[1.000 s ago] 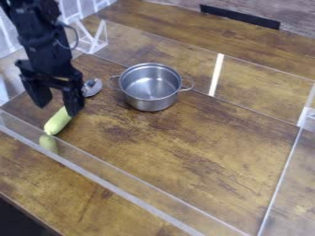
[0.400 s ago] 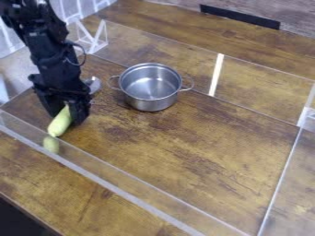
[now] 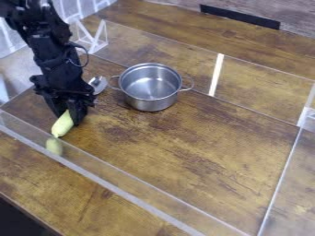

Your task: Move the green spoon to the right

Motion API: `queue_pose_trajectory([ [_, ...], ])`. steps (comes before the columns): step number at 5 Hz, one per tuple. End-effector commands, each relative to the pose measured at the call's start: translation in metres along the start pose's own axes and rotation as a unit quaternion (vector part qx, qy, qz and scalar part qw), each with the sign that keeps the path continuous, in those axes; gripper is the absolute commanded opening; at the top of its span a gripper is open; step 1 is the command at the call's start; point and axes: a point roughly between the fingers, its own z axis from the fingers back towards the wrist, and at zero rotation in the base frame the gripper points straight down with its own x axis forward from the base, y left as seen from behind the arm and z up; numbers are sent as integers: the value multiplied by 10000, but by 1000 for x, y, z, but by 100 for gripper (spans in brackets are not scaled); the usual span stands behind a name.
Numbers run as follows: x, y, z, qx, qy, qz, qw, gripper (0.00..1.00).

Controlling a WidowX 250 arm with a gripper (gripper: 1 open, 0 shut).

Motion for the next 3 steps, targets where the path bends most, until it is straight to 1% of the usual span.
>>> queue_pose_trajectory([
  [1,3,-19,10,-133,-151,-782,9967,0],
  [2,-1,-23,12,-248,-118,-1290,9913,0],
  [3,-4,-27,15,-262,-122,-1075,9938,0],
])
